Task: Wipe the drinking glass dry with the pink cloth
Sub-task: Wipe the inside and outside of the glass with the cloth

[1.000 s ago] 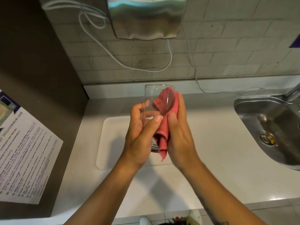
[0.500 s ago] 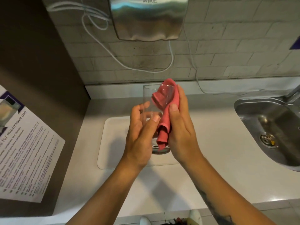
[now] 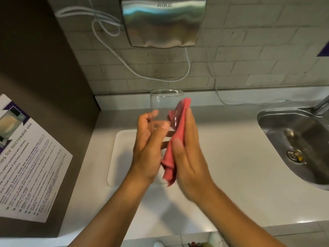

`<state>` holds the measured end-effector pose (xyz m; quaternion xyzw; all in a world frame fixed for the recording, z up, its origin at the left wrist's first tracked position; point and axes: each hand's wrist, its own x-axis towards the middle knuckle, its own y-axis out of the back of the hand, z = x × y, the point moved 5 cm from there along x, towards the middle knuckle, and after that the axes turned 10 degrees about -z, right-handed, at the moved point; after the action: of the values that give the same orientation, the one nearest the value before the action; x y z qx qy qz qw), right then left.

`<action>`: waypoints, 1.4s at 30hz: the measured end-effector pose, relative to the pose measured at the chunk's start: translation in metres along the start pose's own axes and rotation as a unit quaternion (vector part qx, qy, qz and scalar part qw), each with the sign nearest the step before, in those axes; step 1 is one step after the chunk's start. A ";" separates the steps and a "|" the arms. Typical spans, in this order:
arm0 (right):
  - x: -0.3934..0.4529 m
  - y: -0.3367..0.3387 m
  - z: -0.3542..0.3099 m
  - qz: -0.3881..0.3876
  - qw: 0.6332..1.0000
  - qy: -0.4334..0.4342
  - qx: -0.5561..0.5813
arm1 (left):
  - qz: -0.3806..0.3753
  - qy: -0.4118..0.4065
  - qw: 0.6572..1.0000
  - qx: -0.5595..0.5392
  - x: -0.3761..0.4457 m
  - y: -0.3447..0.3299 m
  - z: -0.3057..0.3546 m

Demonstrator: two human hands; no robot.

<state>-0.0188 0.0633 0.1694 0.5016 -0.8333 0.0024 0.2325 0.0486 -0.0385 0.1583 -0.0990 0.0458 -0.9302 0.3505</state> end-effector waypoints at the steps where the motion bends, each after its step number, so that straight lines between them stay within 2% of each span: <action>1: -0.012 -0.008 0.003 -0.007 1.000 0.007 -0.018 | 0.000 -0.001 1.000 -0.008 0.002 0.003 0.002; 4: -0.010 -0.005 0.004 -0.010 1.000 0.004 0.001 | -0.027 0.006 1.000 0.000 0.000 0.000 0.002; 8: 0.027 0.032 -0.002 0.041 0.996 -0.019 0.079 | -0.069 0.034 0.996 -0.049 -0.010 -0.016 -0.007; 13: -0.009 0.004 -0.005 0.006 0.998 0.005 0.067 | -0.057 0.013 0.997 -0.053 0.004 -0.006 0.001; 17: -0.029 -0.004 0.009 0.055 0.997 -0.009 0.051 | -0.090 0.012 0.994 0.057 0.002 -0.010 0.001; 21: -0.022 -0.001 0.010 0.061 0.996 -0.019 0.067 | -0.006 -0.051 0.982 0.180 -0.009 -0.010 0.011; 24: -0.029 -0.003 0.014 0.061 0.995 -0.017 0.077 | 0.008 -0.046 0.977 0.207 -0.016 -0.011 0.012; 28: -0.024 -0.001 0.016 0.044 0.998 -0.008 0.037 | -0.001 -0.008 0.986 0.169 -0.015 -0.009 0.008; 34: 0.023 0.030 0.005 0.023 0.994 -0.005 0.111 | -0.023 0.042 0.999 0.015 -0.016 -0.016 -0.003; 38: -0.001 0.001 0.002 -0.007 0.996 -0.014 0.090 | 0.008 0.023 1.000 0.010 -0.004 -0.005 0.000; 42: -0.018 -0.012 0.010 -0.005 0.999 -0.015 0.034 | -0.013 0.022 0.999 0.026 0.001 0.000 0.001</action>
<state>-0.0059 0.0706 0.1505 0.5131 -0.8338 0.0225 0.2026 0.0485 -0.0395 0.1593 -0.0699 0.0278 -0.9374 0.3401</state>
